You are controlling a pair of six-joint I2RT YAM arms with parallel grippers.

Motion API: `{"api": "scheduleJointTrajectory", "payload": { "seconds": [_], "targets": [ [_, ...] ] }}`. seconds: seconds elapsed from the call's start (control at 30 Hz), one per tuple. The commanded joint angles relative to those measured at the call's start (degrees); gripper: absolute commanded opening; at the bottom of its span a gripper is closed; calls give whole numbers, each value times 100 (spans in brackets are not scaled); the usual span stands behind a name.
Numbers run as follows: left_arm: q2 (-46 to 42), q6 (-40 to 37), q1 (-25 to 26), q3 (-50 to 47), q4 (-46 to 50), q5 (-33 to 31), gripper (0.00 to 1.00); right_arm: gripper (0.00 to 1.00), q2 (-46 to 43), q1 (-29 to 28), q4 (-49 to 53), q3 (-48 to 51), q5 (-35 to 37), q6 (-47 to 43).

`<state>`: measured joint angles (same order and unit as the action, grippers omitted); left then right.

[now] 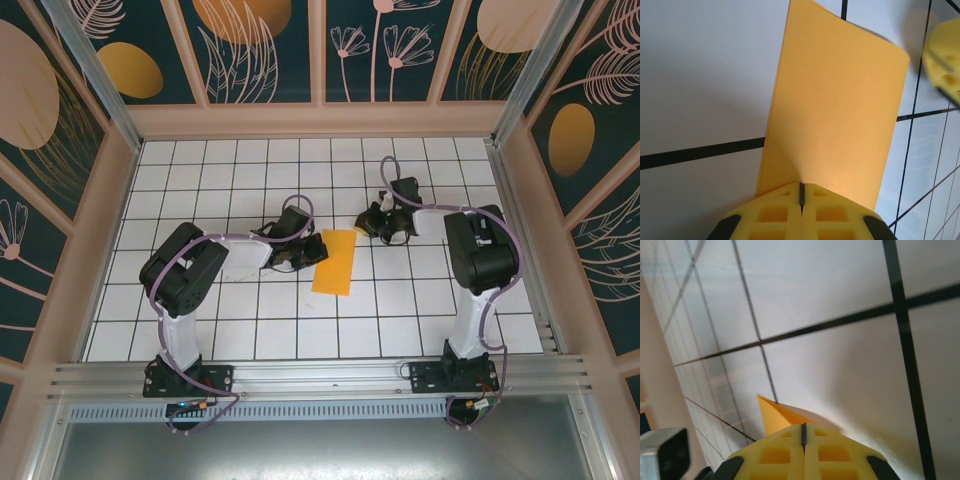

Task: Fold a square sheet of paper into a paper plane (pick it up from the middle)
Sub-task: Fold the square sheet of paper in half at the center of the table.

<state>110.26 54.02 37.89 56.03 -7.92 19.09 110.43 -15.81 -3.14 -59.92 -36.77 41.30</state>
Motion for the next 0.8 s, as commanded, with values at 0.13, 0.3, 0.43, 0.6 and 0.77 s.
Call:
{"api": "scheduleJointTrajectory", "payload": {
  "seconds": [0.13, 0.3, 0.43, 0.6, 0.77],
  "targets": [
    [163, -104, 34, -218, 652, -185, 0, 0, -268, -54, -59, -50, -303, 167],
    [163, -109, 26, -199, 655, -178, 0, 0, -9, -203, 17, -54, -91, 76],
    [146, -111, 30, -202, 652, -178, 0, 0, 225, -204, 105, 19, 251, 22],
    [148, -98, 34, -202, 652, -178, 0, 0, 249, -212, 2, 158, 205, -20],
    [144, -88, 30, -211, 643, -169, 0, 0, -195, -200, 269, 61, 426, -190]
  ]
}}
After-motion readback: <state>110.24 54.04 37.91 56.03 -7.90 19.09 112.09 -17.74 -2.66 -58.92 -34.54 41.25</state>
